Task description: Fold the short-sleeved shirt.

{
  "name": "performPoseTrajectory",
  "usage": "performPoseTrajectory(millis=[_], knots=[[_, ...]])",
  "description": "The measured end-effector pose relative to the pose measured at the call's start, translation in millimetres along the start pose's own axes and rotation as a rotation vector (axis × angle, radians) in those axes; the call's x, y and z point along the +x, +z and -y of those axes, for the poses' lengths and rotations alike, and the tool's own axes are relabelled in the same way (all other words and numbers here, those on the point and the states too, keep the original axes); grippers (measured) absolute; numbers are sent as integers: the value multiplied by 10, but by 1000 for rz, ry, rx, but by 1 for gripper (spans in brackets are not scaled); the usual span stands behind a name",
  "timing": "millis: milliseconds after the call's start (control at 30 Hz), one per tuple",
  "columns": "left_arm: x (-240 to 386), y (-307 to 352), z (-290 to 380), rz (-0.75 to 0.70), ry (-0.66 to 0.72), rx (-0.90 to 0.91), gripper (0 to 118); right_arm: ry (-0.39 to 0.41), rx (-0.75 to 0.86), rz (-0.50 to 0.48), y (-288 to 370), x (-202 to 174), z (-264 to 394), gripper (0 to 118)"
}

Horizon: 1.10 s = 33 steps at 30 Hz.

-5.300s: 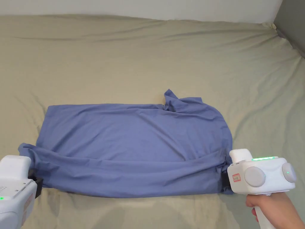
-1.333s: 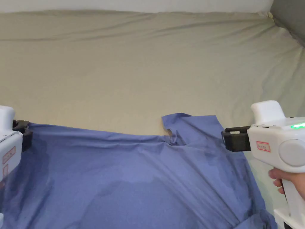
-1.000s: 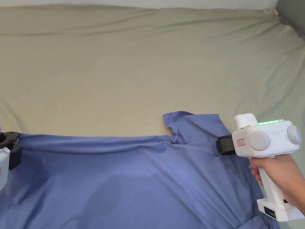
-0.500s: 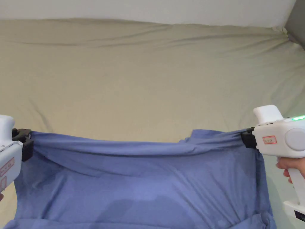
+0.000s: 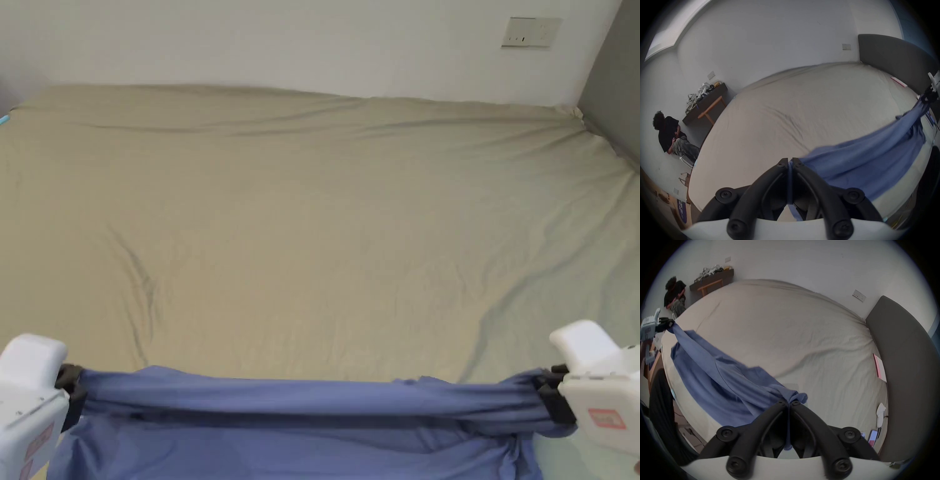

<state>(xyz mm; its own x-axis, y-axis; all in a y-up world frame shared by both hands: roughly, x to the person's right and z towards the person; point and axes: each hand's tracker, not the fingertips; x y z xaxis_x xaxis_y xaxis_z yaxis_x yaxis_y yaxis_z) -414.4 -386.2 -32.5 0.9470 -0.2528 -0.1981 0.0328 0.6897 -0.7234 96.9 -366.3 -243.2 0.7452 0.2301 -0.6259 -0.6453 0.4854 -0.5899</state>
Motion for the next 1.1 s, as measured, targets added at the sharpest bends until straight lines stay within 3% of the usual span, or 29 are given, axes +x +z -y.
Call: performPoseTrajectory(millis=[167, 333, 433, 700, 833, 933, 967, 1000, 1033, 1067, 1100], knots=[[120, -65, 337, 7, -68, -115, 1, -21, -115, -90, -133, -126, 367, 3], [93, -251, 571, 45, -76, -219, 1, 37, -233, -60, -391, -223, 580, 3], [108, -303, 616, 56, -114, -264, 1, -12, -307, -113, -478, -274, 622, 3], [133, -517, 707, 97, -153, -362, 1, -47, -365, -112, -767, -265, 640, 3], [164, -647, 758, 112, -151, -381, 1, -7, -388, -102, -894, -354, 661, 4], [161, -632, 711, 111, -143, -380, 2, 31, -393, -80, -828, -380, 590, 15], [150, -612, 693, 112, -143, -377, 8, 32, -389, -76, -771, -350, 547, 26], [146, -562, 657, 106, -139, -367, 18, 30, -384, -71, -715, -314, 499, 45], [137, -523, 613, 89, -135, -355, 52, 21, -371, -53, -636, -284, 442, 76], [103, -465, 533, 39, -128, -322, 83, 9, -328, -25, -522, -222, 360, 96], [53, -393, 445, 30, -112, -297, 105, 1, -282, -23, -413, -171, 284, 105]])
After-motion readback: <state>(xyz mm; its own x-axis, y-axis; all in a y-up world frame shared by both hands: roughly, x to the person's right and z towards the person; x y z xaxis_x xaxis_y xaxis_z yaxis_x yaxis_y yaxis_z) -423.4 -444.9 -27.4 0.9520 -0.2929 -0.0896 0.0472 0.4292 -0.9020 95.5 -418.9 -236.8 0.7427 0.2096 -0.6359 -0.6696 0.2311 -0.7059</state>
